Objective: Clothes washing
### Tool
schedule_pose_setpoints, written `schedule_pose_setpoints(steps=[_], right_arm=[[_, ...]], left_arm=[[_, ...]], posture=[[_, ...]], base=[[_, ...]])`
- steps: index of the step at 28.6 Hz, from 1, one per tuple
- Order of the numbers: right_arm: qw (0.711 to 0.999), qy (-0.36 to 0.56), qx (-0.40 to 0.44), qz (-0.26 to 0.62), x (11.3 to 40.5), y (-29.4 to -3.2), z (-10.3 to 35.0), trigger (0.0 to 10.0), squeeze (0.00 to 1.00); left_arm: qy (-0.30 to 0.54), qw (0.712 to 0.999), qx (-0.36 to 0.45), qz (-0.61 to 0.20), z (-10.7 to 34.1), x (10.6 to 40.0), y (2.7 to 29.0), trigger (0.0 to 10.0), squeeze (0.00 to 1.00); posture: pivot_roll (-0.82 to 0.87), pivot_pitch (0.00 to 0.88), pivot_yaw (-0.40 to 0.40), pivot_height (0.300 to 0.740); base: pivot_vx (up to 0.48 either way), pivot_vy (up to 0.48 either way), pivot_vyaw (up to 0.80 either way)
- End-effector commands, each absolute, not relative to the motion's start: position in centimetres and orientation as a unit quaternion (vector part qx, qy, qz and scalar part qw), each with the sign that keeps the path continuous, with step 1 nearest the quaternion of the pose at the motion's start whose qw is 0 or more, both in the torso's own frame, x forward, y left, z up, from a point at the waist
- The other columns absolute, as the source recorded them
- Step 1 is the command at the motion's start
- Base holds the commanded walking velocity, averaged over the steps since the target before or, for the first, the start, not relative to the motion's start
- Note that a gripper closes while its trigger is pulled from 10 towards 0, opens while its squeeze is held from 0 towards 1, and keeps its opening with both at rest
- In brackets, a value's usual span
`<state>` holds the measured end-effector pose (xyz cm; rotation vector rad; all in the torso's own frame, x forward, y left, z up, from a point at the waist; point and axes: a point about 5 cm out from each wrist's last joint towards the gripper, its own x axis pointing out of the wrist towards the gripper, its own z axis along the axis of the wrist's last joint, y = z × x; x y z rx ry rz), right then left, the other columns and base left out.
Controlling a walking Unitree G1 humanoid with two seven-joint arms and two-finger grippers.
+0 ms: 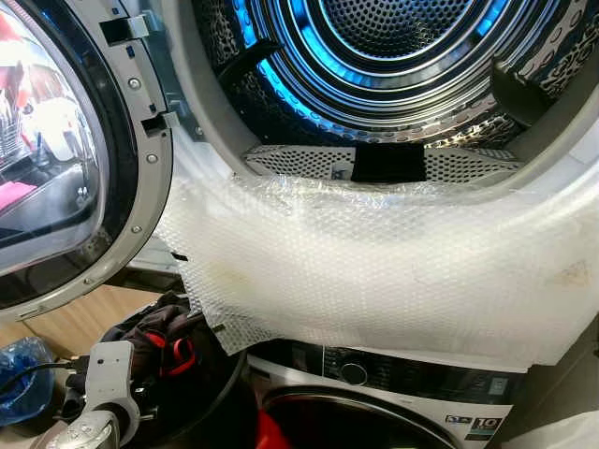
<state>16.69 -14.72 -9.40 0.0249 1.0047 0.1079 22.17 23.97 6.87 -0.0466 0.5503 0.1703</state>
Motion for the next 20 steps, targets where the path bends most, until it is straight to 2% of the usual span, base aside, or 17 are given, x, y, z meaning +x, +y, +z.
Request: schedule_pose_setpoints(steps=[1, 12, 15, 19, 20], right_arm=[[0.873, 0.484, 0.018, 0.054, 16.7, -14.2, -9.4, 10.0, 0.00], [0.872, 0.485, 0.018, 0.055, 16.8, -14.2, -9.4, 10.0, 0.00], [0.872, 0.486, 0.017, 0.057, 16.8, -14.2, -9.4, 10.0, 0.00], [0.872, 0.485, 0.016, 0.060, 16.9, -14.2, -9.3, 10.0, 0.00], [0.872, 0.485, 0.016, 0.060, 16.9, -14.2, -9.3, 10.0, 0.00]], left_arm=[[0.294, 0.950, -0.020, 0.102, 6.1, 21.5, 24.5, 0.0, 0.00], [0.287, 0.953, -0.031, 0.094, 6.1, 21.4, 24.2, 0.0, 0.00], [0.228, 0.971, -0.048, 0.054, 7.4, 22.0, 23.3, 0.0, 0.00], [0.078, 0.992, -0.090, -0.029, 11.2, 22.8, 21.7, 0.0, 0.00], [0.078, 0.992, -0.090, -0.029, 11.2, 22.8, 21.7, 0.0, 0.00]], posture=[[0.19, 0.000, 0.136, 0.740], [0.19, 0.000, 0.130, 0.740], [0.20, 0.000, 0.128, 0.740], [0.20, 0.000, 0.124, 0.740], [0.20, 0.000, 0.124, 0.740]], base=[[0.000, 0.000, 0.00], [0.000, 0.000, 0.00], [0.000, 0.000, 0.00], [0.000, 0.000, 0.00], [0.000, 0.000, 0.00]])
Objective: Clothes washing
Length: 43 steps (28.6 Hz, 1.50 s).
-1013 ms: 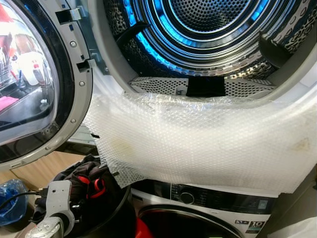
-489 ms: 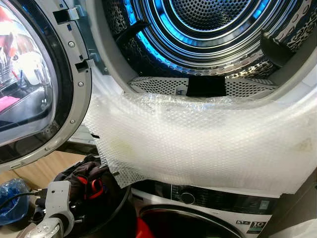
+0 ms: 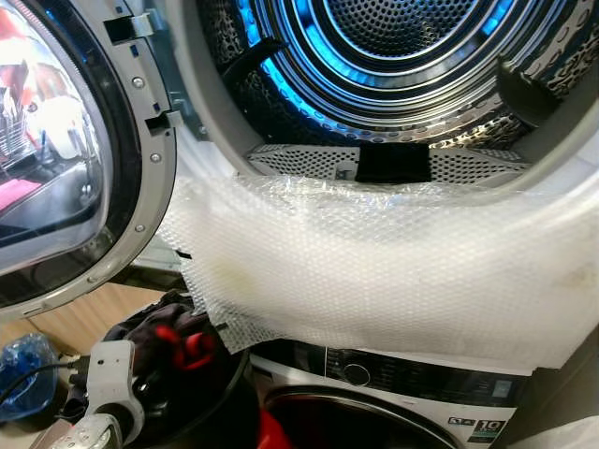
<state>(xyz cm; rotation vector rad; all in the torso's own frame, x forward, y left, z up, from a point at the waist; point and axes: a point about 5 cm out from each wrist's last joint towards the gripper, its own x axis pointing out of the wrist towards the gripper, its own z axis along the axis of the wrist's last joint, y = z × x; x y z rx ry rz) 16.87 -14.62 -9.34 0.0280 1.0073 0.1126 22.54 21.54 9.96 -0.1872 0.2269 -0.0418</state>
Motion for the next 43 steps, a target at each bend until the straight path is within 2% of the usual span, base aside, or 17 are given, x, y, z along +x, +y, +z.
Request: schedule_pose_setpoints(steps=[1, 3, 4, 7, 9, 10, 15, 20, 21, 24, 26, 28, 31, 34, 37, 40, 43], right_arm=[[0.873, 0.484, 0.016, 0.062, 17.0, -14.1, -9.3, 10.0, 0.00], [0.873, 0.484, 0.016, 0.063, 17.1, -14.1, -9.3, 10.0, 0.00], [0.873, 0.483, 0.016, 0.068, 17.2, -13.9, -9.2, 10.0, 0.00], [0.873, 0.482, 0.017, 0.069, 17.4, -13.8, -9.1, 10.0, 0.00], [0.874, 0.481, 0.018, 0.070, 17.4, -13.8, -9.1, 10.0, 0.00], [0.874, 0.481, 0.018, 0.070, 17.4, -13.8, -9.1, 10.0, 0.00], [0.872, 0.484, 0.019, 0.070, 17.3, -14.0, -9.2, 10.0, 0.00], [0.872, 0.484, 0.023, 0.069, 17.3, -14.0, -9.2, 10.0, 0.00], [0.872, 0.484, 0.023, 0.068, 17.4, -14.0, -9.1, 10.0, 0.00], [0.875, 0.479, 0.028, 0.064, 17.7, -14.0, -9.0, 10.0, 0.00], [0.875, 0.479, 0.028, 0.063, 17.7, -14.1, -9.0, 10.0, 0.00], [0.875, 0.479, 0.028, 0.063, 17.7, -14.1, -9.0, 10.0, 0.00], [0.875, 0.479, 0.030, 0.061, 17.8, -14.1, -9.0, 10.0, 0.00], [0.875, 0.479, 0.032, 0.060, 17.8, -14.0, -9.0, 10.0, 0.00], [0.876, 0.478, 0.036, 0.058, 17.8, -14.0, -9.0, 10.0, 0.00], [0.875, 0.478, 0.037, 0.057, 17.7, -13.9, -9.0, 10.0, 0.00], [0.875, 0.480, 0.037, 0.057, 17.6, -13.9, -9.0, 10.0, 0.00]], left_arm=[[0.046, 0.993, -0.100, -0.049, 12.2, 22.8, 21.3, 0.0, 0.00], [0.036, 0.993, -0.102, -0.057, 12.5, 22.8, 21.1, 0.0, 0.00], [0.017, 0.987, -0.117, -0.106, 13.2, 22.3, 20.2, 0.0, 0.00], [0.012, 0.977, -0.141, -0.157, 13.5, 21.7, 19.3, 0.0, 0.00], [0.028, 0.958, -0.149, -0.243, 13.7, 20.5, 18.4, 0.0, 0.00], [0.028, 0.958, -0.149, -0.243, 13.7, 20.5, 18.4, 0.0, 0.00], [0.062, 0.918, -0.174, -0.352, 14.4, 19.1, 18.1, 0.0, 0.00], [0.125, 0.813, -0.112, -0.557, 16.2, 18.3, 15.1, 0.0, 0.00], [0.124, 0.809, -0.107, -0.565, 16.3, 18.4, 14.9, 0.0, 0.00], [0.107, 0.757, -0.082, -0.640, 17.6, 19.2, 13.0, 0.0, 0.00], [0.089, 0.736, -0.068, -0.668, 18.4, 19.9, 11.9, 0.0, 0.00], [0.087, 0.729, -0.067, -0.675, 18.6, 20.0, 11.7, 0.0, 0.00], [0.069, 0.678, -0.057, -0.729, 19.6, 20.3, 9.5, 0.0, 0.00], [0.067, 0.662, -0.061, -0.744, 19.8, 20.1, 9.0, 0.0, 0.00], [0.065, 0.625, -0.062, -0.776, 20.4, 19.8, 7.9, 0.0, 0.00], [0.053, 0.618, -0.054, -0.783, 20.9, 20.2, 7.5, 0.0, 0.00], [0.014, 0.625, -0.030, -0.780, 22.4, 21.3, 7.0, 0.0, 0.00]], posture=[[0.21, 0.000, 0.121, 0.740], [0.21, 0.000, 0.121, 0.740], [0.21, 0.000, 0.120, 0.740], [0.21, 0.000, 0.120, 0.740], [0.21, 0.000, 0.120, 0.740], [0.21, 0.000, 0.120, 0.740], [0.23, 0.000, 0.116, 0.740], [0.22, 0.000, 0.115, 0.740], [0.21, 0.000, 0.115, 0.740], [0.21, 0.000, 0.114, 0.740], [0.20, 0.000, 0.115, 0.740], [0.20, 0.000, 0.115, 0.740], [0.19, 0.000, 0.116, 0.740], [0.18, 0.000, 0.116, 0.740], [0.17, 0.000, 0.115, 0.740], [0.17, 0.000, 0.114, 0.740], [0.18, 0.000, 0.111, 0.740]], base=[[0.000, 0.000, 0.00], [0.000, 0.000, 0.00], [0.000, 0.000, 0.00], [0.000, 0.000, 0.00], [0.000, 0.000, 0.00], [0.000, 0.000, 0.00], [0.000, 0.000, 0.00], [0.000, 0.000, 0.00], [0.000, 0.000, 0.00], [0.000, 0.000, 0.00], [0.000, 0.000, 0.00], [0.000, 0.000, 0.00], [0.000, 0.000, 0.00], [0.000, 0.000, 0.00], [0.000, 0.000, 0.00], [0.000, 0.000, 0.00], [0.000, 0.000, 0.00]])
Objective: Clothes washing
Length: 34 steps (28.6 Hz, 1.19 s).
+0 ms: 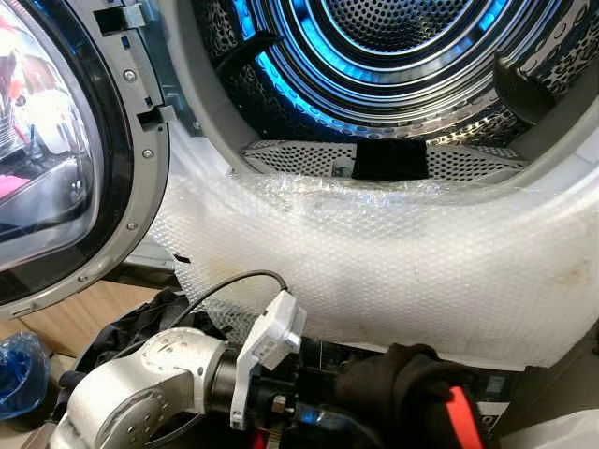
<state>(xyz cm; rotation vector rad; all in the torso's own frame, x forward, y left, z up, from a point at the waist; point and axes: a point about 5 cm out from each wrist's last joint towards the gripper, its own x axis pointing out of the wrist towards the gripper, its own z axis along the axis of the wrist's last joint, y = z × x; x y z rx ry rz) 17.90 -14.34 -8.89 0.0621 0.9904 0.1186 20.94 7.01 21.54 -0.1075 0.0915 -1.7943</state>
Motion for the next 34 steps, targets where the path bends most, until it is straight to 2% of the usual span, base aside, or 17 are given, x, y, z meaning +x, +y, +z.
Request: schedule_pose_setpoints(steps=[1, 2, 6, 13, 16, 25, 28, 30, 31, 33, 34], right_arm=[[0.875, 0.480, 0.037, 0.057, 17.6, -14.0, -9.0, 10.0, 0.00], [0.875, 0.480, 0.037, 0.057, 17.6, -14.0, -9.0, 10.0, 0.00], [0.874, 0.481, 0.036, 0.058, 17.6, -13.9, -9.1, 10.0, 0.00], [0.874, 0.480, 0.038, 0.059, 17.6, -13.7, -9.1, 10.0, 0.00], [0.872, 0.484, 0.037, 0.059, 17.2, -13.8, -9.2, 10.0, 0.00], [0.865, 0.497, 0.037, 0.050, 15.7, -14.4, -9.8, 10.0, 0.00], [0.865, 0.499, 0.038, 0.048, 15.5, -14.5, -9.9, 10.0, 0.00], [0.863, 0.501, 0.039, 0.047, 15.1, -14.5, -10.0, 10.0, 0.00], [0.863, 0.501, 0.039, 0.047, 15.1, -14.5, -10.0, 10.0, 0.00], [0.862, 0.504, 0.039, 0.046, 14.8, -14.6, -10.2, 10.0, 0.00], [0.860, 0.507, 0.040, 0.041, 14.1, -14.7, -10.4, 10.0, 0.00]], left_arm=[[0.003, 0.628, -0.022, -0.778, 22.9, 21.5, 6.9, 0.0, 0.00], [0.003, 0.628, -0.022, -0.778, 22.9, 21.5, 6.9, 0.0, 0.00], [-0.094, 0.627, 0.048, -0.772, 27.9, 23.5, 6.9, 0.0, 0.00], [-0.164, 0.623, 0.066, -0.762, 31.8, 25.2, 6.8, 0.0, 0.00], [-0.255, 0.637, 0.080, -0.723, 36.4, 27.6, 6.3, 0.0, 0.00], [-0.308, 0.642, 0.096, -0.695, 40.8, 31.1, 4.8, 0.0, 0.00], [-0.331, 0.660, 0.091, -0.668, 42.0, 32.0, 4.5, 0.0, 0.00], [-0.360, 0.694, 0.109, -0.614, 43.4, 33.1, 4.6, 0.0, 0.00], [-0.360, 0.694, 0.109, -0.614, 43.4, 33.1, 4.6, 0.0, 0.00], [-0.379, 0.721, 0.099, -0.572, 44.6, 34.1, 4.9, 0.0, 0.00], [-0.390, 0.762, 0.094, -0.508, 45.7, 35.3, 5.7, 0.0, 0.00]], posture=[[0.18, 0.000, 0.111, 0.740], [0.18, 0.000, 0.111, 0.740], [0.18, 0.000, 0.112, 0.740], [0.18, 0.000, 0.112, 0.740], [0.17, 0.000, 0.116, 0.740], [0.12, 0.000, 0.133, 0.740], [0.11, 0.000, 0.136, 0.740], [0.10, 0.000, 0.140, 0.740], [0.10, 0.000, 0.140, 0.740], [0.09, 0.000, 0.142, 0.740], [0.07, 0.000, 0.151, 0.740]], base=[[0.000, 0.000, 0.00], [0.000, 0.000, 0.00], [0.000, 0.000, 0.00], [0.000, 0.000, 0.00], [0.000, 0.000, 0.00], [0.000, 0.000, 0.00], [0.000, 0.000, 0.00], [0.000, 0.000, 0.00], [0.000, 0.000, 0.00], [0.000, 0.000, 0.00], [0.000, 0.000, 0.00]])
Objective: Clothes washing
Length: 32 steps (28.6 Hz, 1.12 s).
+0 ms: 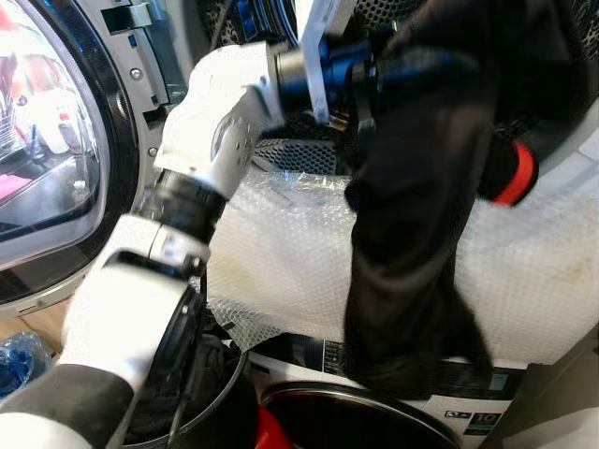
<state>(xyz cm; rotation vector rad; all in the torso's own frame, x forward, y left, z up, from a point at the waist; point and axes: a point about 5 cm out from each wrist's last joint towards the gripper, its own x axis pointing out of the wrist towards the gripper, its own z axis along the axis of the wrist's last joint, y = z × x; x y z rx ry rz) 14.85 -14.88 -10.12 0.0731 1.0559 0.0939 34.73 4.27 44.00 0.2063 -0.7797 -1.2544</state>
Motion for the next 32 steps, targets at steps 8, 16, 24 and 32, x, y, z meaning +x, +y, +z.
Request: schedule_pose_setpoints(steps=[8, 16, 24, 32], right_arm=[[0.855, 0.517, 0.042, 0.007, 11.4, -15.7, -11.1, 10.0, 0.00], [0.856, 0.515, 0.048, 0.000, 9.8, -15.2, -11.4, 10.0, 0.00], [0.856, 0.514, 0.048, -0.005, 9.5, -15.3, -11.4, 10.0, 0.00], [0.867, 0.496, 0.039, -0.026, 10.0, -16.7, -11.2, 10.0, 0.00]], left_arm=[[-0.374, 0.886, 0.108, -0.254, 46.1, 38.3, 10.1, 0.0, 0.00], [-0.222, 0.921, 0.143, -0.286, 39.2, 40.9, 11.6, 10.0, 0.00], [-0.181, 0.877, 0.162, -0.414, 36.6, 40.5, 8.8, 10.0, 0.00], [-0.239, 0.784, 0.062, -0.570, 38.7, 37.9, 2.2, 10.0, 0.00]], posture=[[0.00, 0.013, 0.164, 0.740], [-0.04, 0.063, 0.166, 0.740], [-0.04, 0.061, 0.162, 0.740], [-0.07, 0.055, 0.141, 0.740]], base=[[0.000, 0.000, 0.00], [0.000, 0.000, 0.00], [0.000, 0.000, 0.00], [0.000, 0.000, 0.00]])
